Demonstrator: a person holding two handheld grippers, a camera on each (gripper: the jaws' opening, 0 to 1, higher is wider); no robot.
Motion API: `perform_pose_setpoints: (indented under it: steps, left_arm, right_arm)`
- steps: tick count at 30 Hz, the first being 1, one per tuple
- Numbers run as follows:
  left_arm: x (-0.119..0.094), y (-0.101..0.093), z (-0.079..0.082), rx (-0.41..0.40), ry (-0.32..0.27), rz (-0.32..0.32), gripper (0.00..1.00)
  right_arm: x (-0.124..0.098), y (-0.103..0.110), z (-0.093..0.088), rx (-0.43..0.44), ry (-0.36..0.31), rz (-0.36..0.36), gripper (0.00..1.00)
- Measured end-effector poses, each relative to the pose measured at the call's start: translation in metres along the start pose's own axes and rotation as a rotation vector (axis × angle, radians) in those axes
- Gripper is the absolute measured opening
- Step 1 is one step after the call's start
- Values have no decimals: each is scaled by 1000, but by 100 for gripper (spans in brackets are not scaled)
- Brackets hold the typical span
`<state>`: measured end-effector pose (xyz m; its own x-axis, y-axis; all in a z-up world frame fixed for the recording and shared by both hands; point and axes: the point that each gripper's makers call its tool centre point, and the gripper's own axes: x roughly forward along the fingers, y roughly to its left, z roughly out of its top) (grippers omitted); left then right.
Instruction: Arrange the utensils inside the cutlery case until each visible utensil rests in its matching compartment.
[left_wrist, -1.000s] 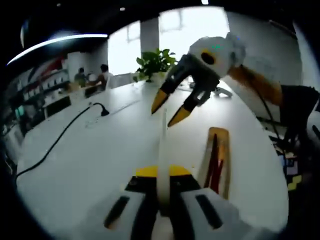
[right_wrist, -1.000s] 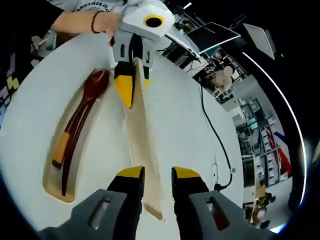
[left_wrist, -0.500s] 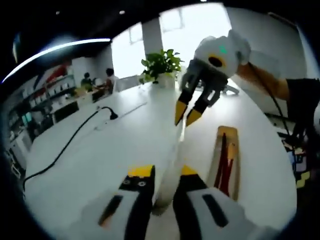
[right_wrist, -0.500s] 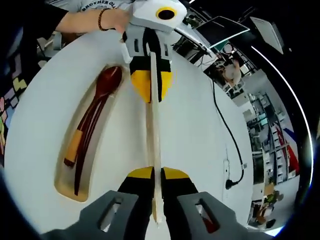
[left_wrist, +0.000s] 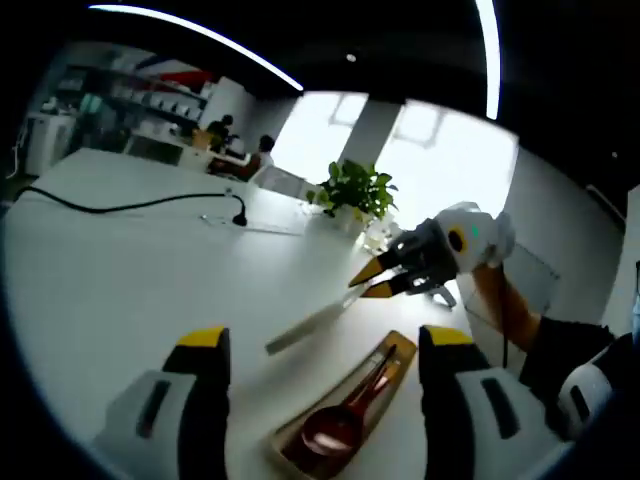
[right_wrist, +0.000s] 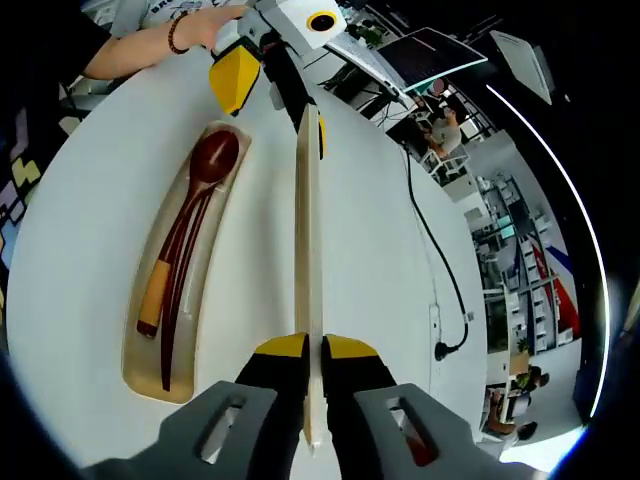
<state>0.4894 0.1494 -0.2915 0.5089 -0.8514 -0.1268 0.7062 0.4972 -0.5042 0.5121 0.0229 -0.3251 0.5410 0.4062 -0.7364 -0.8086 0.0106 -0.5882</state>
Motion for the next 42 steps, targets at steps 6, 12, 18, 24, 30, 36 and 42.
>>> perform_pose_setpoints:
  steps: [6,12,18,24,30,36,42]
  left_arm:
    - [-10,-11,-2,-55,-38,30,100]
    - [-18,-12,-1,-103,-118,68,98]
    - [-23,-6,-3,-164,-122,61,71]
    - [-27,-1,-19,-181,-56,96,58]
    - [-35,12,-23,-212,-47,149,54]
    - [-35,4,-28,-307,-45,85,46]
    - [-34,-9,-20,-431,-93,-42,41]
  right_arm:
    - [-10,2,4,-29,33,-81,2]
    - [-22,8,7,-40,76,-194,3]
    - [-36,20,20,-92,88,-309,3]
    - [-43,27,28,-161,108,-398,3]
    - [-47,32,28,-203,136,-447,3]
    - [-55,28,27,-240,142,-540,3]
    - [-71,18,31,-308,157,-673,3]
